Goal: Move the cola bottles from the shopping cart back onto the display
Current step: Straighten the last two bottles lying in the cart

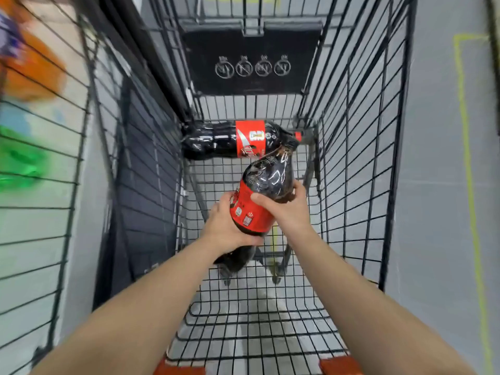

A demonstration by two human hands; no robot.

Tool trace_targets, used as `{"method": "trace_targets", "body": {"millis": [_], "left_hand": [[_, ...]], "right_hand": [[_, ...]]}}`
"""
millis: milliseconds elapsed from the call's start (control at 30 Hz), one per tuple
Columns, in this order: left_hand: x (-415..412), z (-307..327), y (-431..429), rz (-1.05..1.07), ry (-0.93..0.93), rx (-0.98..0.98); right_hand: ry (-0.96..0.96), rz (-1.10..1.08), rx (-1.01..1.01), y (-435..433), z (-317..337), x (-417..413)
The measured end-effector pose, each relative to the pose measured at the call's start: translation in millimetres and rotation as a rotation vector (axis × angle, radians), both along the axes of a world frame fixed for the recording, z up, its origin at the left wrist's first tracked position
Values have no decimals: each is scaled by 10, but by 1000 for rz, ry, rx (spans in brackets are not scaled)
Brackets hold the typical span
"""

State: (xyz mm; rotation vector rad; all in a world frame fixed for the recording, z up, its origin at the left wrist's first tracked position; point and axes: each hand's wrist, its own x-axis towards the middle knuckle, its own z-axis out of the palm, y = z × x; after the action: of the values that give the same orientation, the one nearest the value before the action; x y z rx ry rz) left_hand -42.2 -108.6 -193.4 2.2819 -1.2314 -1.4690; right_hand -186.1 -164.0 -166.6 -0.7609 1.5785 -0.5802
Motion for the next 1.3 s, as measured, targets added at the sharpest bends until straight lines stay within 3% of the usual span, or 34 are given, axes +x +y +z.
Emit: {"method": "trace_targets", "body": {"millis": [133, 367, 600, 700, 833, 1000, 1300], "left_hand": [[-33, 534, 348, 159, -21, -152], [-35, 1401, 1102, 288, -75, -406], [-67, 2124, 2290, 430, -61, -578], [-5, 2426, 2801, 469, -32, -599], [61, 2660, 3455, 621, 205, -660], [-141, 2694, 4219, 794, 345, -717], [-1273, 2411, 5308, 1582, 69, -726]], "right_hand": [[-7, 196, -208, 228, 614, 39], [-119, 342, -480, 883, 1523, 49], [-241, 524, -657, 1816, 2283, 90], [-316, 658, -666, 2120, 2589, 162], [-427, 880, -635, 2489, 2831, 290], [-574, 1243, -546, 2950, 2846, 534], [-609, 1885, -198, 3970, 2500, 729]]}}
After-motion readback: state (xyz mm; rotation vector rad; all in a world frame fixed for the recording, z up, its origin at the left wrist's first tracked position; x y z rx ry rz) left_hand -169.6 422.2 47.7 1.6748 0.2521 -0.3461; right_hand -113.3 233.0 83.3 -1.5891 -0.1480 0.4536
